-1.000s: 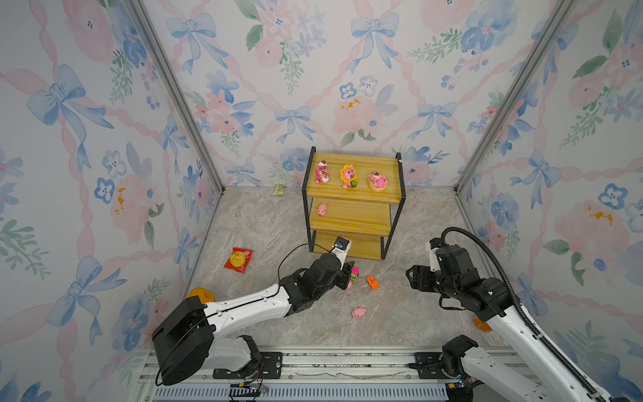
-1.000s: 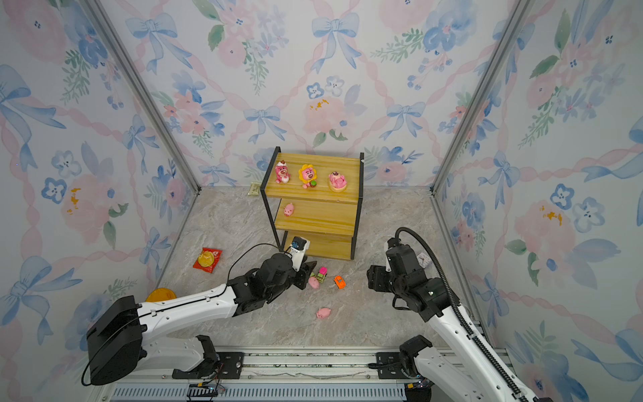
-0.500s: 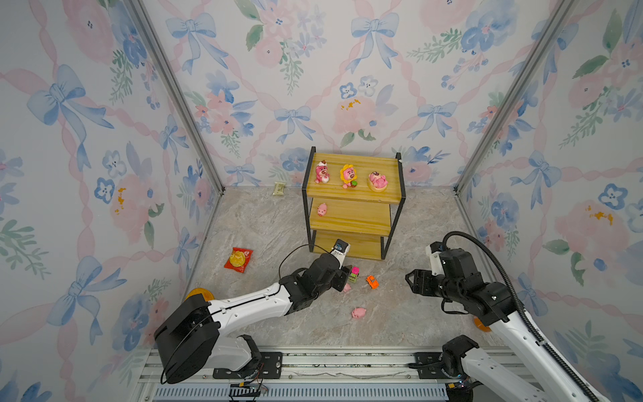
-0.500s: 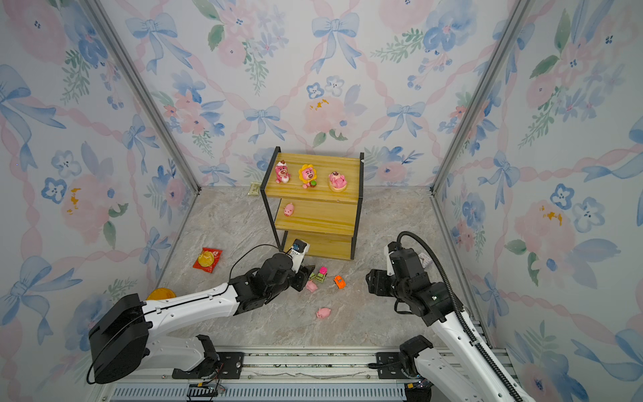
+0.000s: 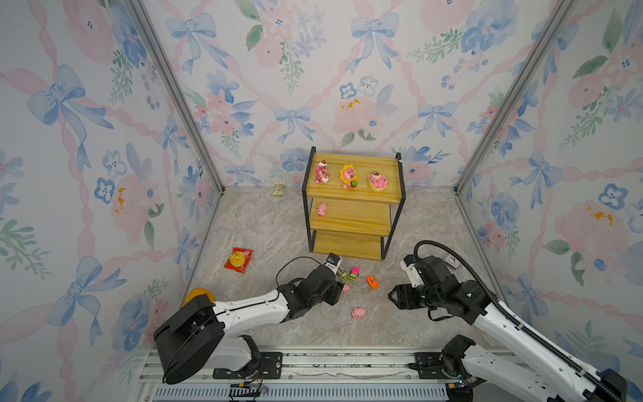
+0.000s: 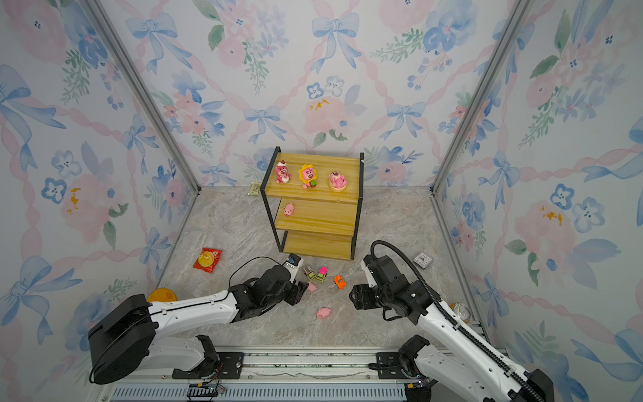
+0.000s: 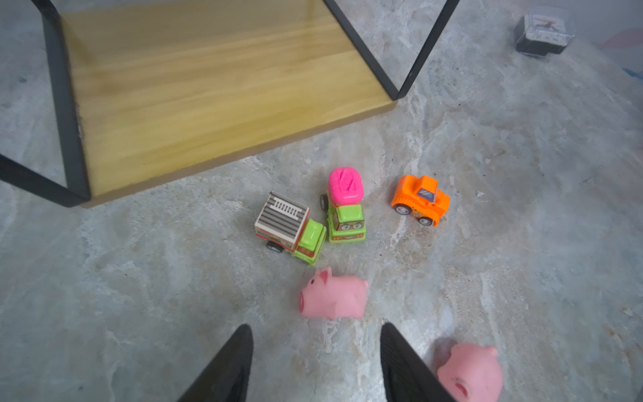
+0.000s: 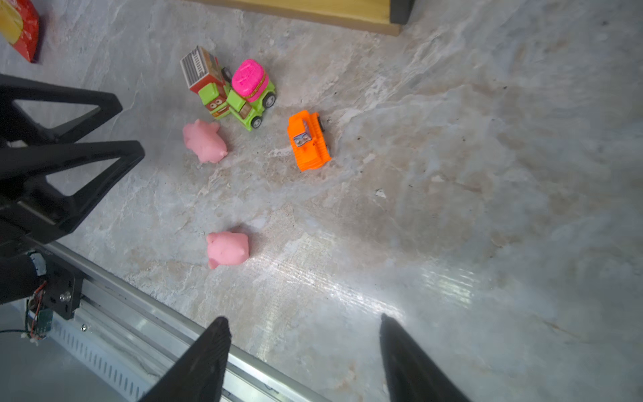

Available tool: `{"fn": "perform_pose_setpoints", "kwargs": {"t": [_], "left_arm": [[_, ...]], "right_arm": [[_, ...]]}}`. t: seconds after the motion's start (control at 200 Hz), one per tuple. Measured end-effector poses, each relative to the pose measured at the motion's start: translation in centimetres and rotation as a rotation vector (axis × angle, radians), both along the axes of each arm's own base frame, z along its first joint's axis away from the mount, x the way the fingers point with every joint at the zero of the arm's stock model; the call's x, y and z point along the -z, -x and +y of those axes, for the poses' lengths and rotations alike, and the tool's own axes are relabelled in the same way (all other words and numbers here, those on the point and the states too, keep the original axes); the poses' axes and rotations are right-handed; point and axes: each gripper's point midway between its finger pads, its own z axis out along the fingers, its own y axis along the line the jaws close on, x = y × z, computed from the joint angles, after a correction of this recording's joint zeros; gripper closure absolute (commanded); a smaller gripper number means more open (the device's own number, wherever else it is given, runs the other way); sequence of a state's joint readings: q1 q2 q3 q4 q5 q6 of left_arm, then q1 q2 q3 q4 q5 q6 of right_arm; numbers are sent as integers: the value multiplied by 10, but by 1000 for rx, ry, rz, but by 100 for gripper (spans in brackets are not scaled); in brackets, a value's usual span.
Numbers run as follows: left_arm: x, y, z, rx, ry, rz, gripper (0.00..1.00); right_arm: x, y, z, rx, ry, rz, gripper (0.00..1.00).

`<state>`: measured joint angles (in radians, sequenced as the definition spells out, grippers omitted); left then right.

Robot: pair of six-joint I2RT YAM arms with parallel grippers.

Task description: Place and organize the plastic toys onto the shelf

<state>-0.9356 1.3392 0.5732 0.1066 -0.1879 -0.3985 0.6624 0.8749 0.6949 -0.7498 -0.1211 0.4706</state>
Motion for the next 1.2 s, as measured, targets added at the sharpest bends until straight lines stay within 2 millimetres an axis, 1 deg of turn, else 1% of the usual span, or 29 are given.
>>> {"fn": "perform_pose_setpoints", "kwargs": {"t": [0.105, 0.21, 0.315, 0.47, 0.62, 0.795, 0.95, 1.115, 1.2], "left_arm": [[18, 3, -2, 11, -28, 46, 40], [26, 3, -4, 9, -26, 64, 39], [29, -3, -3, -12, -12, 72, 39], [29, -9, -1, -33, -1, 73, 38], [31, -14, -5, -34, 17, 87, 38], [37, -13, -11, -15, 16, 113, 38], [39, -13, -15, -6, 20, 123, 38], [40, -12, -14, -15, 29, 130, 39], [42, -8, -10, -23, 35, 136, 39]], "right_arm": [[5, 5, 13, -58, 11, 6, 29], [13, 5, 18, -77, 40, 21, 29], [18, 4, 19, -78, 57, 30, 29], [19, 2, 18, -71, 68, 22, 29], [23, 0, 17, -66, 85, 27, 29], [27, -1, 17, -66, 100, 43, 29], [28, -2, 18, -66, 103, 45, 29], [26, -3, 19, -67, 102, 38, 29], [26, -3, 19, -68, 102, 38, 29]]}}
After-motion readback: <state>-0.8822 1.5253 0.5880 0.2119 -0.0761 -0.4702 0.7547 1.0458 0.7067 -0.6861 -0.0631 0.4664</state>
